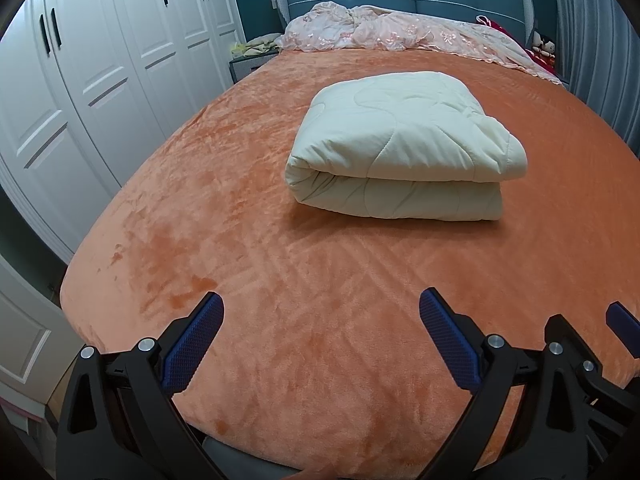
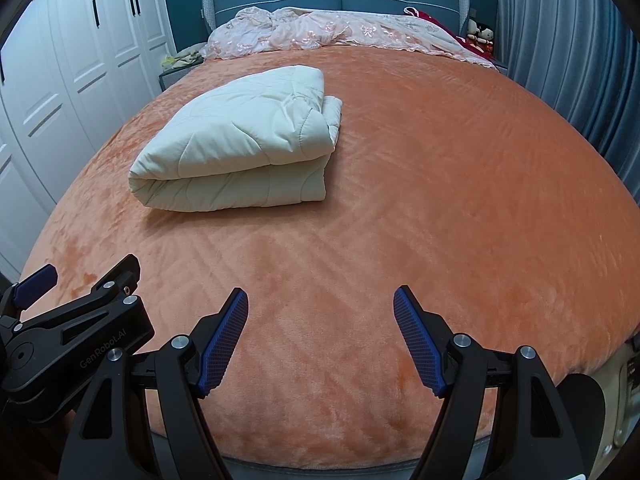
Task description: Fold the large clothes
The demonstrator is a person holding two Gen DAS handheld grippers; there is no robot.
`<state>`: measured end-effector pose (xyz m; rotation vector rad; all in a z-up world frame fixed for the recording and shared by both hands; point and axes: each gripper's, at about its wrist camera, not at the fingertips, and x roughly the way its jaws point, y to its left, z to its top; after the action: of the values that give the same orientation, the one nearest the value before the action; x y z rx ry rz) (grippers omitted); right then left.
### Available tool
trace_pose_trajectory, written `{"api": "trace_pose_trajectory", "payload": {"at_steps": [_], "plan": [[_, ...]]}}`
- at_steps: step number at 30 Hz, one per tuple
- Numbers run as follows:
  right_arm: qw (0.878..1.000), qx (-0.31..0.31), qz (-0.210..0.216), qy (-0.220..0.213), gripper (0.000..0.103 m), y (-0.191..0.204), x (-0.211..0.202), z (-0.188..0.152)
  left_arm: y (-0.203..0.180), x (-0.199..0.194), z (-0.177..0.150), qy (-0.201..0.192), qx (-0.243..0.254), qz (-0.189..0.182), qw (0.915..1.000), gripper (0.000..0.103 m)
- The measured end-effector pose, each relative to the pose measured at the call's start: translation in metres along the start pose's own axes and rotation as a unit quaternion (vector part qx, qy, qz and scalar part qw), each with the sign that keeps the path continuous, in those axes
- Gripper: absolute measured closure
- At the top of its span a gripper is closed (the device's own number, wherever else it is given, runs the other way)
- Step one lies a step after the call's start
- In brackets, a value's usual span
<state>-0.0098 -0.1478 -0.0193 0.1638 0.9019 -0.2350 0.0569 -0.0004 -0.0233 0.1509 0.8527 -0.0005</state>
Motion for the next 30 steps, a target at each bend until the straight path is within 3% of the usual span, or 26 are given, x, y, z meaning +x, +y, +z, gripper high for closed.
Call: {"api": "trace_pose_trajectory", "payload": {"at_steps": [22, 30], "plan": [[1.0, 0.003, -0.003, -0.001, 0.03, 0.005, -0.0011, -0.0008, 0.0022, 0.0029, 0.0002, 0.003, -0.001, -0.005, 1.0, 0.009], [1.0, 0.002, -0.006, 0.002, 0.03, 0.0075, 0.0004, -0.0012, 0.0005, 0.0044, 0.0003, 0.007, 0.008, -0.008, 0.9999, 0.014]]}}
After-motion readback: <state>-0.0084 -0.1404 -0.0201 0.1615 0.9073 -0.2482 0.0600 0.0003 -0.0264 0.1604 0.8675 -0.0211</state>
